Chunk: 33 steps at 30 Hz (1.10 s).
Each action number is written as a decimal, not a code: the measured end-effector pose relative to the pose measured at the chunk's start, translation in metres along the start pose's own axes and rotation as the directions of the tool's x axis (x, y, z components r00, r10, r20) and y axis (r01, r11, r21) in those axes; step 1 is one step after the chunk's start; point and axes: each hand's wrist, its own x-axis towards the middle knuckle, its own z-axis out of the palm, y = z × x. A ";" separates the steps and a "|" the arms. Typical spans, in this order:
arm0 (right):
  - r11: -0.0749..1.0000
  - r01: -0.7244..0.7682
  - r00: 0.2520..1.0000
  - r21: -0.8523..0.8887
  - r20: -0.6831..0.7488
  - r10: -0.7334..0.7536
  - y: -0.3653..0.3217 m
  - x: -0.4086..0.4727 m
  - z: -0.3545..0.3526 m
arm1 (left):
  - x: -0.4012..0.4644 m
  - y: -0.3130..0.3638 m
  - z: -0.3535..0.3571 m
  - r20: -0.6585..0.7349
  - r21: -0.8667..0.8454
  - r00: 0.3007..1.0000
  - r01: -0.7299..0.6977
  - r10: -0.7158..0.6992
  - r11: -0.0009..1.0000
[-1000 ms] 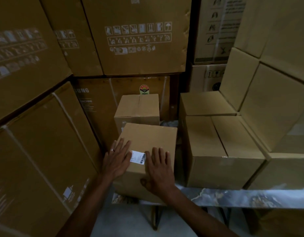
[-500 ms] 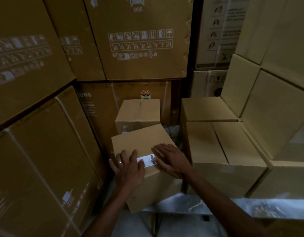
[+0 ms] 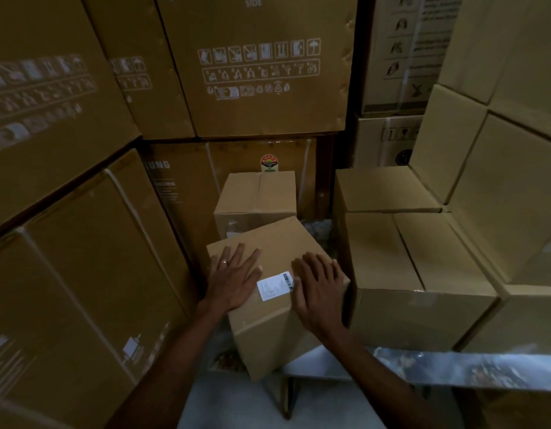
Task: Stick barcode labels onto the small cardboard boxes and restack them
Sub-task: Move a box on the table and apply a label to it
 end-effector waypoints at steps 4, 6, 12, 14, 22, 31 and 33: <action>0.993 0.041 0.996 0.110 0.071 -0.049 0.026 0.021 -0.003 | -0.016 0.020 0.008 -0.024 0.013 0.998 0.064 -0.064 0.998; 0.984 0.061 0.989 0.166 0.125 -0.082 0.037 0.033 -0.007 | -0.026 0.033 0.011 -0.024 -0.005 0.995 0.098 -0.099 0.995; 0.984 0.111 0.952 0.141 0.270 -0.146 0.049 0.062 -0.012 | -0.056 0.080 0.022 -0.014 -0.064 0.982 0.187 -0.189 0.980; 0.990 0.082 0.940 0.118 0.319 -0.116 0.044 0.062 -0.014 | -0.055 0.082 0.018 0.017 -0.073 0.980 0.200 -0.199 0.977; 0.956 -0.272 0.961 0.112 0.075 0.264 -0.013 0.004 0.000 | -0.012 0.011 -0.010 0.015 -0.145 0.996 0.090 -0.089 0.985; 0.903 -0.317 0.939 0.289 0.228 0.257 -0.023 -0.013 0.006 | -0.018 -0.001 0.002 -0.030 -0.080 0.992 0.123 -0.126 0.989; 0.908 -0.286 0.927 0.306 0.328 0.182 -0.006 -0.001 -0.003 | -0.031 0.010 0.007 -0.055 -0.086 0.971 0.226 -0.231 0.970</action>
